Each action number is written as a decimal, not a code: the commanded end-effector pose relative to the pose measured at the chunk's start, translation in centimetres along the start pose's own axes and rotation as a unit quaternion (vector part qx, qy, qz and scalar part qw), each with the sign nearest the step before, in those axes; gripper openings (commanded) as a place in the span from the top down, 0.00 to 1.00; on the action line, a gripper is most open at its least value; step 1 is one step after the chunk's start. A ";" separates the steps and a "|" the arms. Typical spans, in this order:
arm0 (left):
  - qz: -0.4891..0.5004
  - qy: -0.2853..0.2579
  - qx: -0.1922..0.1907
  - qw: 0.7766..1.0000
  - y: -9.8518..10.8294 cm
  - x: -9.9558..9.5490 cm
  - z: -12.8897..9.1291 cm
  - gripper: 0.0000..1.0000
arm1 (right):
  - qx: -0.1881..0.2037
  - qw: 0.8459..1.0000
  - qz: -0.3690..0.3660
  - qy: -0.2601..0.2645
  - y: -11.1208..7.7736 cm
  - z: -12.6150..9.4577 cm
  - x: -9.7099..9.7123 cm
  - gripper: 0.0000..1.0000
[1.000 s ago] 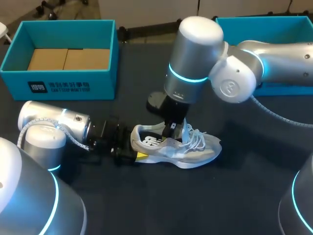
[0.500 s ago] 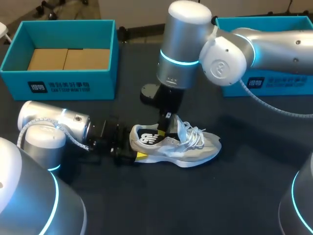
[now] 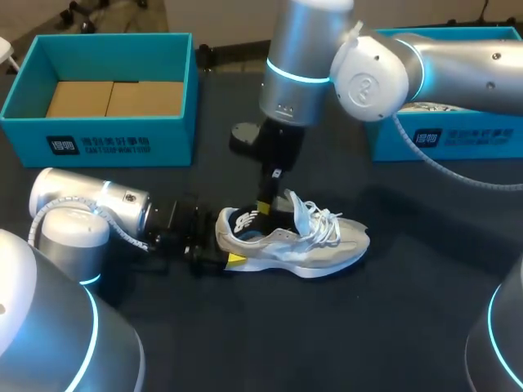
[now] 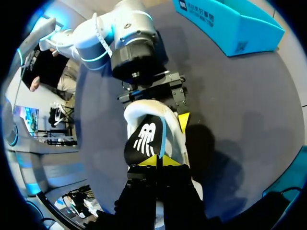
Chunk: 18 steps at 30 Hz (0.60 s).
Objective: Take the shoe out of the shoebox, open the shoe tongue, remove and reinsert the insole, then place the shoe into the shoebox
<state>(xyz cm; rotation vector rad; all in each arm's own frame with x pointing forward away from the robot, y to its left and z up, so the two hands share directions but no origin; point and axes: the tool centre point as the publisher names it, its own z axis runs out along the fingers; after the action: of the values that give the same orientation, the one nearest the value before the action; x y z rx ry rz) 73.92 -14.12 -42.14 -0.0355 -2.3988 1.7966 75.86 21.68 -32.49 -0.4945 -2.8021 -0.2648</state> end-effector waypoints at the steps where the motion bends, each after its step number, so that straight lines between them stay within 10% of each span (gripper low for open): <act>1: 0.000 0.000 0.000 1.000 0.1 0.0 0.2 1.00 | -0.001 1.000 -0.004 0.003 0.7 0.1 -0.2 1.00; 18: 0.000 0.000 0.000 1.000 0.1 0.0 0.2 1.00 | -0.004 1.000 -0.024 -0.009 2.6 -0.7 1.4 1.00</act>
<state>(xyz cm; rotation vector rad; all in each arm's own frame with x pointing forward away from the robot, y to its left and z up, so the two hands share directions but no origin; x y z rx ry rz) 73.91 -14.13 -42.15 -0.0360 -2.3988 1.7966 75.90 23.97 -31.44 -0.4306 -2.8273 -0.2946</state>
